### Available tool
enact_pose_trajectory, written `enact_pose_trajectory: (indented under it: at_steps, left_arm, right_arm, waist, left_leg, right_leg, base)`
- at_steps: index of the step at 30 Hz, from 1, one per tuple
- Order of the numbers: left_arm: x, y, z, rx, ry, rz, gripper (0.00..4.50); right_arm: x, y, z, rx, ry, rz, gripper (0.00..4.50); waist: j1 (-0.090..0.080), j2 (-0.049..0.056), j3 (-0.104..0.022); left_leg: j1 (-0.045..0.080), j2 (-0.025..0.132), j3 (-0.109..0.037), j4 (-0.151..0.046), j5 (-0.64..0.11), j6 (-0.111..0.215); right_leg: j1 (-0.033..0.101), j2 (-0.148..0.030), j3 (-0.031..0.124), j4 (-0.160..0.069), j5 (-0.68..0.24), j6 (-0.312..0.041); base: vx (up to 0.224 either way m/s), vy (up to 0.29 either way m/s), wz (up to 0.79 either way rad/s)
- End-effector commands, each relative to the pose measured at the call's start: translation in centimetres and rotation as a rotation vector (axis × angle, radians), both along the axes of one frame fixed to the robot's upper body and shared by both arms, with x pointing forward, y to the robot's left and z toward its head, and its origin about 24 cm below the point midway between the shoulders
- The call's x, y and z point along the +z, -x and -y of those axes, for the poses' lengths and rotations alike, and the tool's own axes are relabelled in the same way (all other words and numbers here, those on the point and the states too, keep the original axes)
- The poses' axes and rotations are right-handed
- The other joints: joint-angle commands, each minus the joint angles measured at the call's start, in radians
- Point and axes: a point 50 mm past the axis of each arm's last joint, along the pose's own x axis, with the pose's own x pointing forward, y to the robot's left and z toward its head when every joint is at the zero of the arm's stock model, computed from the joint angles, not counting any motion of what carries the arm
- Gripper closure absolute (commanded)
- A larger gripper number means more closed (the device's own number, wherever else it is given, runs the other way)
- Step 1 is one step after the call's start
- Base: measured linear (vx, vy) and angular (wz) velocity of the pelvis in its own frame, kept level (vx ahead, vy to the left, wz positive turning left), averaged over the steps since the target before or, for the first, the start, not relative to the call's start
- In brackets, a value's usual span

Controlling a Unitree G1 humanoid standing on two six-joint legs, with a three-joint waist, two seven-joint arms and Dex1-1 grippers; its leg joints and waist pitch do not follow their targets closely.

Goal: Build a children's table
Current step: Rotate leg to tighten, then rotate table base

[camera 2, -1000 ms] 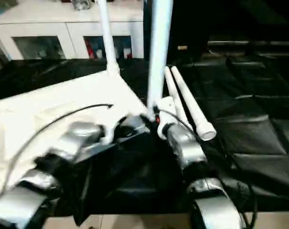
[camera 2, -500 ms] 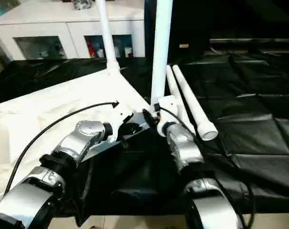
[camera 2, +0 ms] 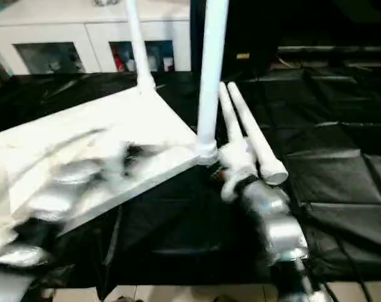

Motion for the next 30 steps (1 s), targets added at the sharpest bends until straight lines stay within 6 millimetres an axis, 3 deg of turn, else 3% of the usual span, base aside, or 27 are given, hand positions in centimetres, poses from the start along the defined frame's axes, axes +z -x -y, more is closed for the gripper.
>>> enact_pose_trajectory:
  at_steps: [1,2,3,4,5,6,7,9,11,12,15,17,20,21,22,24,26,27,30]
  left_arm:
    - [1.5,-0.2,-2.5,0.168,-0.046,0.070,2.86]
    - [1.8,0.0,-4.1,0.275,-0.076,0.091,2.73]
    - [2.1,0.2,-5.6,0.364,-0.111,0.116,2.58]
    - [2.1,0.2,-5.6,0.364,-0.111,0.116,2.58]
    - [2.8,0.9,-7.7,0.472,-0.182,0.163,2.50]
    - [2.9,1.1,-8.1,0.482,-0.200,0.165,2.82]
    - [2.9,1.2,-8.1,0.483,-0.201,0.165,2.96]
    - [2.5,2.1,-9.3,0.530,-0.233,0.134,2.88]
    - [2.0,3.1,-10.5,0.585,-0.261,0.091,3.03]
    - [1.7,3.5,-11.0,0.593,-0.282,0.070,3.29]
    - [0.3,5.1,-12.6,0.616,-0.349,-0.029,3.34]
    - [-0.4,5.7,-13.1,0.609,-0.360,-0.083,3.74]
    - [-1.7,6.5,-13.1,0.552,-0.316,-0.199,3.69]
    - [-1.9,6.6,-13.0,0.543,-0.300,-0.216,3.82]
    - [-2.2,6.8,-12.9,0.528,-0.294,-0.240,4.06]
    - [-3.0,7.1,-12.3,0.425,-0.284,-0.322,4.21]
    - [-3.2,7.1,-11.7,0.355,-0.257,-0.352,4.11]
    - [-3.2,7.1,-11.5,0.333,-0.252,-0.364,4.28]
    - [-3.0,7.3,-9.3,0.072,-0.201,-0.431,4.48]
  right_arm:
    - [-0.2,0.1,-0.9,0.034,0.016,-0.030,1.04]
    - [-0.6,-0.2,-1.1,0.012,0.027,-0.059,1.04]
    - [-0.9,-0.5,-1.3,-0.016,0.034,-0.081,1.04]
    - [-0.9,-0.5,-1.3,-0.016,0.034,-0.081,1.04]
    - [-1.2,-0.9,-1.6,-0.044,0.030,-0.118,1.04]
    - [-1.2,-0.9,-1.8,-0.041,0.027,-0.127,1.04]
    - [-1.2,-0.9,-1.8,-0.041,0.027,-0.127,1.04]
    - [-1.3,-1.0,-2.2,-0.028,0.038,-0.143,1.40]
    - [-1.4,-1.2,-2.5,-0.022,0.062,-0.154,1.43]
    - [-1.5,-1.3,-2.6,-0.027,0.069,-0.161,1.52]
    - [-1.8,-1.8,-2.6,-0.051,0.090,-0.180,1.83]
    - [-1.8,-2.0,-2.6,-0.059,0.096,-0.186,1.97]
    - [-1.8,-2.5,-2.7,-0.066,0.099,-0.184,2.23]
    - [-1.8,-2.6,-2.8,-0.071,0.097,-0.181,2.30]
    - [-1.8,-2.7,-2.8,-0.074,0.097,-0.183,2.41]
    - [-1.9,-3.2,-3.0,-0.080,0.098,-0.189,2.62]
    - [-2.0,-3.5,-3.2,-0.082,0.097,-0.192,2.68]
    - [-2.0,-3.6,-3.2,-0.083,0.096,-0.193,2.75]
    - [-2.3,-4.3,-3.6,-0.094,0.097,-0.206,3.03]
  waist:
    - [0.000,-0.002,-0.072]
    - [0.002,-0.008,-0.070]
    - [0.000,-0.005,-0.070]
    - [-0.001,-0.002,-0.070]
    - [0.001,-0.004,-0.071]
    - [0.001,-0.003,-0.072]
    - [0.003,0.001,-0.075]
    - [0.007,0.003,-0.077]
    - [0.010,0.002,-0.080]
    - [0.010,0.002,-0.079]
    - [0.009,0.002,-0.078]
    - [0.006,-0.004,-0.074]
    - [0.007,0.003,-0.071]
    - [0.008,0.004,-0.072]
    - [0.005,-0.004,-0.072]
    - [0.005,0.000,-0.073]
    - [0.003,-0.003,-0.073]
    - [0.002,-0.003,-0.073]
    - [0.002,-0.004,-0.078]
  left_leg:
    - [0.011,0.009,-0.004,-0.068,-0.295,0.038]
    - [0.016,0.008,-0.002,-0.068,-0.306,0.033]
    - [0.016,0.011,-0.004,-0.068,-0.308,0.026]
    - [0.015,0.010,-0.006,-0.070,-0.303,0.022]
    - [0.014,0.009,-0.006,-0.069,-0.300,0.019]
    - [0.017,0.012,-0.007,-0.069,-0.300,0.016]
    - [0.014,0.011,-0.009,-0.069,-0.281,0.012]
    - [0.019,0.014,-0.005,-0.066,-0.268,0.013]
    - [0.012,0.013,-0.006,-0.065,-0.233,0.017]
    - [0.010,0.011,-0.005,-0.065,-0.228,0.019]
    - [0.014,0.009,-0.003,-0.064,-0.255,0.018]
    - [0.014,0.009,-0.003,-0.067,-0.279,0.012]
    - [0.015,0.009,-0.005,-0.070,-0.305,0.001]
    - [0.022,0.011,-0.006,-0.071,-0.324,-0.007]
    - [0.018,0.010,-0.006,-0.071,-0.330,-0.011]
    - [0.019,0.009,-0.008,-0.073,-0.341,-0.014]
    - [0.021,0.008,-0.009,-0.074,-0.364,-0.022]
    - [0.020,0.008,-0.009,-0.074,-0.363,-0.022]
    - [0.018,0.009,-0.010,-0.073,-0.334,-0.019]
  right_leg:
    - [0.060,-0.036,0.034,-0.078,-0.329,-0.157]
    - [0.054,-0.037,0.035,-0.086,-0.355,-0.150]
    - [0.054,-0.036,0.037,-0.079,-0.350,-0.153]
    - [0.055,-0.037,0.037,-0.077,-0.345,-0.157]
    - [0.055,-0.037,0.037,-0.080,-0.348,-0.148]
    - [0.051,-0.037,0.040,-0.076,-0.324,-0.154]
    - [0.056,-0.038,0.040,-0.070,-0.297,-0.156]
    - [0.049,-0.037,0.044,-0.066,-0.235,-0.175]
    - [0.055,-0.038,0.044,-0.056,-0.179,-0.190]
    - [0.057,-0.037,0.043,-0.056,-0.173,-0.192]
    - [0.052,-0.041,0.044,-0.061,-0.226,-0.188]
    - [0.051,-0.038,0.044,-0.068,-0.258,-0.179]
    - [0.049,-0.041,0.044,-0.068,-0.292,-0.175]
    - [0.044,-0.040,0.045,-0.071,-0.297,-0.172]
    - [0.047,-0.040,0.046,-0.070,-0.289,-0.174]
    - [0.045,-0.042,0.046,-0.067,-0.294,-0.181]
    - [0.046,-0.043,0.046,-0.069,-0.302,-0.183]
    - [0.047,-0.043,0.047,-0.069,-0.299,-0.183]
    - [0.050,-0.047,0.048,-0.063,-0.259,-0.205]
  base:
    - [0.000,0.000,0.00]
    - [0.000,0.000,0.00]
    - [0.000,0.000,0.00]
    - [0.000,0.000,0.00]
    - [0.000,0.000,0.00]
    - [0.000,0.000,0.00]
    - [0.000,0.000,0.00]
    - [0.000,0.000,0.00]
    - [0.000,0.000,0.00]
    - [0.000,0.000,0.00]
    - [0.000,0.000,0.00]
    - [0.000,0.000,0.00]
    - [0.000,0.000,0.00]
    - [0.000,0.000,0.00]
    - [0.000,0.000,0.00]
    - [0.000,0.000,0.00]
    - [0.000,0.000,0.00]
    - [0.000,0.000,0.00]
    - [0.000,0.000,0.00]
